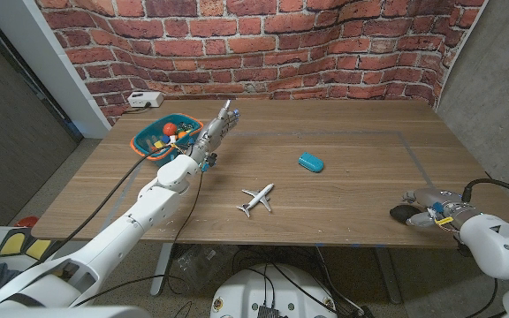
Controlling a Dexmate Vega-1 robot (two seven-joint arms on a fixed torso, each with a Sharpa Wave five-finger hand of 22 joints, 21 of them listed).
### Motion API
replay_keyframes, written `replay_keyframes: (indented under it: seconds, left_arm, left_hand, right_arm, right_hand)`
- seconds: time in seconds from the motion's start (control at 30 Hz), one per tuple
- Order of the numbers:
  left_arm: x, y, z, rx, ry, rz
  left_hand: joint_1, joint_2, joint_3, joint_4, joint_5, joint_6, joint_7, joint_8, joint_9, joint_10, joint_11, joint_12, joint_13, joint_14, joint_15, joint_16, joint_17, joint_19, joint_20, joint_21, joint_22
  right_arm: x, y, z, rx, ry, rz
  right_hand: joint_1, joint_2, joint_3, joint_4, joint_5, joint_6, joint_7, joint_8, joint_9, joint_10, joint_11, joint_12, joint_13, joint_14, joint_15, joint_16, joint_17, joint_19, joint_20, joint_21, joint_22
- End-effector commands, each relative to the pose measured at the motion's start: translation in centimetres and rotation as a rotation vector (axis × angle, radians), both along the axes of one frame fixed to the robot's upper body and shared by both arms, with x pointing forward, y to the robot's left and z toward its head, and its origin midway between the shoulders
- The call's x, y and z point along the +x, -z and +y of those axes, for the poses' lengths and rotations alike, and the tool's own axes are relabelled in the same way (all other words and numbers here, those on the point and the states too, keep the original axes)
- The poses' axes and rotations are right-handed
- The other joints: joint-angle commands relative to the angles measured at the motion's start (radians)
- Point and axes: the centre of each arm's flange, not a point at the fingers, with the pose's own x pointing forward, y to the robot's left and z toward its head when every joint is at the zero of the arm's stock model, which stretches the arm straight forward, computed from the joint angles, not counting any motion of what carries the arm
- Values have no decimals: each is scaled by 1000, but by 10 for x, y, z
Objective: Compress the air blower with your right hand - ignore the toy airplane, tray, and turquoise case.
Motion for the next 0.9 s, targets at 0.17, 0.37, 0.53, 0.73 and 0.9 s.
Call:
replay_keyframes:
  seconds: [0.17, 0.37, 0.53, 0.73, 0.9]
  left_arm:
    - [1, 2, 0, -7, -5, 10]
    - [2, 2, 0, -7, -5, 13]
    - [5, 1, -1, -7, -1, 17]
    - [7, 1, -3, -7, 4, 19]
    - [7, 1, -2, -11, 2, 21]
  left_hand:
    - [2, 8, -8, -3, -1, 10, 1, 4, 4, 13, 1, 1, 3, 8, 3, 1, 5, 6, -3, 4, 4]
    - [3, 9, -8, -3, -1, 13, 0, 4, 4, 14, 2, 1, 3, 10, 2, 1, 5, 6, -2, 3, 4]
    - [3, 10, -9, -3, -1, 15, 0, 4, 4, 15, 2, 1, 3, 10, 2, 1, 5, 6, -2, 3, 4]
    - [4, 11, -10, -3, -2, 16, -2, 4, 4, 14, 0, 0, 3, 10, 1, 1, 5, 6, 0, 3, 4]
    - [5, 12, -10, -3, -2, 16, -2, 3, 4, 14, 1, 0, 3, 11, 1, 0, 5, 5, 0, 3, 4]
  right_arm:
    - [7, 1, 1, 1, -10, 12]
    - [7, 2, 1, 6, -8, 1]
    - [6, 4, 0, 14, 0, -12]
    - [7, 8, 2, 12, 2, -33]
    - [8, 10, 4, -2, 2, -53]
  right_hand:
    - [14, 3, 5, 4, 0, 19, -5, 9, 4, 27, -4, 9, 2, 27, -84, 10, 2, 21, -118, 13, 2]
    - [16, 6, 2, 6, -3, 48, -13, 17, 4, 58, -7, 15, 2, 50, -89, 11, 2, 38, -124, 17, 3]
    - [19, 9, 0, 7, -5, 83, -21, 27, 4, 100, -12, 24, 1, 68, -96, 10, 2, 52, -130, 20, 5]
    - [28, 20, -2, 9, -11, 154, -41, 47, 4, 168, -34, 35, 0, 126, -120, 16, 3, 96, -141, 35, 8]
    - [38, 33, 0, 8, -15, 196, -49, 58, 3, 202, -41, 38, 0, 161, -131, 20, 4, 121, -151, 45, 11]
